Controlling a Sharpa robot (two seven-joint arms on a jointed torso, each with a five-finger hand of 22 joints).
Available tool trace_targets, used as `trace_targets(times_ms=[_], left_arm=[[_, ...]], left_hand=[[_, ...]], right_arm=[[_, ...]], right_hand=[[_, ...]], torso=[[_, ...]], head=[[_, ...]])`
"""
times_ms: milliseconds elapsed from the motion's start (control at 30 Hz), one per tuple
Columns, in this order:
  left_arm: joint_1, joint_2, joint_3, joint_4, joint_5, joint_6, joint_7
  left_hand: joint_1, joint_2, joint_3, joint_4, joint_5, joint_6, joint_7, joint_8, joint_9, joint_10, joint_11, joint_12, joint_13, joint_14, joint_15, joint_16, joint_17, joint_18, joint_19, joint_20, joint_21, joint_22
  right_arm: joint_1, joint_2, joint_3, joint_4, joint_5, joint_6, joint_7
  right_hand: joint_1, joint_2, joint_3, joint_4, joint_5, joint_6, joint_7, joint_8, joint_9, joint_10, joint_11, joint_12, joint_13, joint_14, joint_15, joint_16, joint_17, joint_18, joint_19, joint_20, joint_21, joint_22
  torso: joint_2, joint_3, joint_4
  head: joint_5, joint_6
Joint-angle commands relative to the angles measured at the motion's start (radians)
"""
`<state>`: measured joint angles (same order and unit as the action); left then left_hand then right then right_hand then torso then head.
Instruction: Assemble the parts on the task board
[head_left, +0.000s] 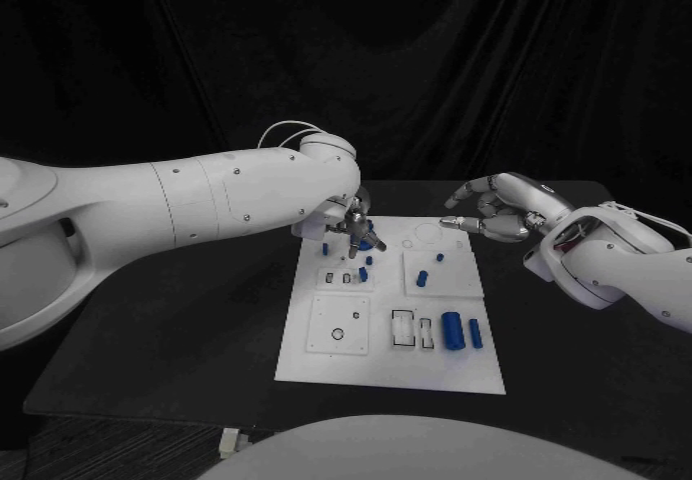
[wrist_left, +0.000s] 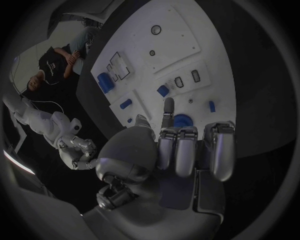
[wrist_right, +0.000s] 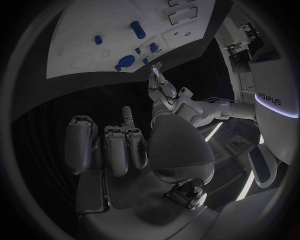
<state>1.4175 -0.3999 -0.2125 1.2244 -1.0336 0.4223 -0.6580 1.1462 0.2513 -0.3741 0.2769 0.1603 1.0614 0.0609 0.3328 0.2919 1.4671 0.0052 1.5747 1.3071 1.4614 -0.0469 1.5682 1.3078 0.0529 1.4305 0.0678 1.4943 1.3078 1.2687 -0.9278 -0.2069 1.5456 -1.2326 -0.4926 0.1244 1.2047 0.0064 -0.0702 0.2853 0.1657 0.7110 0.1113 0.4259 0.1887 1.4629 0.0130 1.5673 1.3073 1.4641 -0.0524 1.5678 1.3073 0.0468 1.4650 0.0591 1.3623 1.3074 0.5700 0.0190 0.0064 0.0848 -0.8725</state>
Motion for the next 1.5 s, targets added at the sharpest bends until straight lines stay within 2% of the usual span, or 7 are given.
trace_targets(times_ms=[33, 333, 833, 1067, 1500], left_arm=[[-0.008, 0.005, 0.001, -0.005, -0.004, 0.004, -0.027], [-0.031, 0.005, 0.001, -0.014, -0.004, -0.003, -0.034], [-0.057, 0.012, 0.001, -0.037, -0.004, -0.018, -0.016], [-0.071, 0.02, 0.001, -0.051, -0.004, -0.024, -0.003], [-0.081, 0.032, 0.001, -0.067, -0.004, -0.032, 0.014]], left_hand=[[0.011, 0.0, 0.007, -0.001, 0.005, 0.007, 0.003, -0.006, 0.002, 0.104, -0.009, -0.004, 0.264, 0.109, -0.003, 0.003, 0.263, -0.009, 0.005, -0.005, -0.001, 0.091], [0.011, -0.007, 0.011, 0.003, 0.003, 0.02, 0.0, -0.011, 0.007, 0.104, -0.012, -0.004, 0.264, 0.109, -0.006, 0.003, 0.263, -0.009, 0.006, -0.007, -0.002, 0.092], [0.023, -0.013, 0.031, 0.002, 0.027, 0.018, 0.001, -0.041, 0.009, 0.104, -0.012, -0.004, 0.264, 0.109, -0.008, 0.003, 0.263, -0.007, 0.003, -0.009, -0.009, 0.086], [0.026, -0.014, 0.035, 0.001, 0.03, 0.02, 0.001, -0.044, 0.01, 0.104, -0.012, -0.004, 0.264, 0.109, -0.007, 0.003, 0.263, -0.007, 0.001, -0.009, -0.01, 0.084], [0.031, -0.014, 0.042, 0.001, 0.038, 0.028, 0.0, -0.049, 0.012, 0.104, -0.013, -0.004, 0.264, 0.109, -0.008, 0.003, 0.263, -0.006, -0.001, -0.01, -0.013, 0.08]], right_arm=[[-0.004, 0.0, 0.001, 0.001, 0.0, 0.01, -0.022], [-0.009, 0.002, 0.001, -0.002, 0.0, 0.015, -0.024], [-0.01, 0.003, 0.001, -0.005, 0.0, 0.022, -0.028], [-0.01, 0.004, 0.001, -0.006, 0.0, 0.026, -0.031], [-0.01, 0.006, 0.001, -0.009, 0.0, 0.031, -0.034]], right_hand=[[0.008, 0.0, -0.004, 0.0, 0.005, 0.005, 0.002, -0.001, -0.001, 0.108, 0.006, 0.004, 0.263, 0.107, 0.006, 0.003, 0.263, 0.003, 0.014, 0.003, -0.003, 0.197], [0.012, -0.001, -0.005, -0.001, 0.006, 0.005, 0.002, -0.002, -0.002, 0.108, 0.007, 0.004, 0.263, 0.107, 0.007, 0.003, 0.263, 0.004, 0.013, 0.003, -0.005, 0.196], [0.015, -0.002, -0.006, -0.002, 0.007, 0.006, 0.003, -0.002, -0.003, 0.108, 0.007, 0.004, 0.263, 0.106, 0.007, 0.002, 0.263, 0.005, 0.011, 0.004, -0.009, 0.195], [0.015, -0.002, -0.006, -0.002, 0.007, 0.006, 0.003, -0.002, -0.003, 0.108, 0.007, 0.004, 0.263, 0.106, 0.007, 0.002, 0.263, 0.005, 0.011, 0.004, -0.009, 0.195], [0.017, -0.002, -0.007, -0.002, 0.007, 0.006, 0.003, -0.002, -0.003, 0.108, 0.008, 0.004, 0.263, 0.106, 0.007, 0.001, 0.262, 0.006, 0.01, 0.004, -0.012, 0.194]], torso=[[-0.002, 0.0009, 0.0006], [-0.004, 0.0019, -0.0009], [-0.005, 0.0015, -0.0001], [-0.005, 0.0015, -0.0005], [-0.006, 0.0015, -0.0008]], head=[[0.0, 0.0], [0.004, 0.0], [0.003, 0.0], [0.003, 0.0], [0.007, 0.0]])
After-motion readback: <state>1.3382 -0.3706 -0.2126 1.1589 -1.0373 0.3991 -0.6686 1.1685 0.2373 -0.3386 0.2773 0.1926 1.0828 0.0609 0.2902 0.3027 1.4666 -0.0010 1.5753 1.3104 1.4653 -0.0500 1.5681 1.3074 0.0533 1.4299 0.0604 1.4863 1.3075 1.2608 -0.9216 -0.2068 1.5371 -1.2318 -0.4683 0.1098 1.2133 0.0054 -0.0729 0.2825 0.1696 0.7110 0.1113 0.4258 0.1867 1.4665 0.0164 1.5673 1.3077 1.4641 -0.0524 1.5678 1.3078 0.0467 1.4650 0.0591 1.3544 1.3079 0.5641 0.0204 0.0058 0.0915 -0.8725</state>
